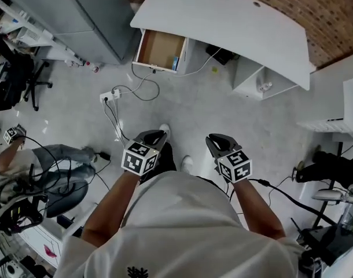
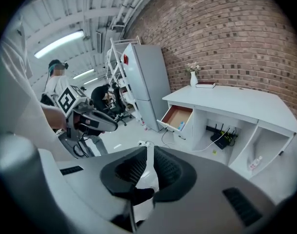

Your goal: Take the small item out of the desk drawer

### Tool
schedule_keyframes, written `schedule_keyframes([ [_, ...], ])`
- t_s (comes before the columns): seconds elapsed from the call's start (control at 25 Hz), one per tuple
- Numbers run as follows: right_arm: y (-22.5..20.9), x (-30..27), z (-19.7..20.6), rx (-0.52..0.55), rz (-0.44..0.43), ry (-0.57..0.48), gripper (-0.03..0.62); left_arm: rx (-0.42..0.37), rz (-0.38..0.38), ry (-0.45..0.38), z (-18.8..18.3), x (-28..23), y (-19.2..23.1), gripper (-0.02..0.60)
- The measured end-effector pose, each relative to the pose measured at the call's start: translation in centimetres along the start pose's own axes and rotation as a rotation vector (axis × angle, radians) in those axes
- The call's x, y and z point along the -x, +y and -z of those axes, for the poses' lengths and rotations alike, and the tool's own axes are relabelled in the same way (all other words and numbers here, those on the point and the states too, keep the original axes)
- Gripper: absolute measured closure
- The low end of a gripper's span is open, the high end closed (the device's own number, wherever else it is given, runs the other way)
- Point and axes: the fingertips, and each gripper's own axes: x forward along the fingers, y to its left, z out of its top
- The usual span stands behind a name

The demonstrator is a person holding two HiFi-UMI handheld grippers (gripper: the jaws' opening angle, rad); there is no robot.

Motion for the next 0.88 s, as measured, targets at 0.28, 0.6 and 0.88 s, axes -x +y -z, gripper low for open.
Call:
schedule_keyframes([
  [0.28,-6.2,-3.5,-7.1,-0.034,0.110,-0.001,0.554,-0.052,0.061,0.028,-7.8,-6.3,7.5,0.538],
  [0.6,-9.7,-10.8,-13.5,-0.085,0.170,0.031,0.554,-0.039,0.075,0.080,-13.6,-13.6,19.2,0.495],
  [0.88,-16.2,-13.9,-14.4,-0.084,0.105,0.087,0.554,0.046,-0.016,0.116,-16.1,-22.6,24.1,0.480],
])
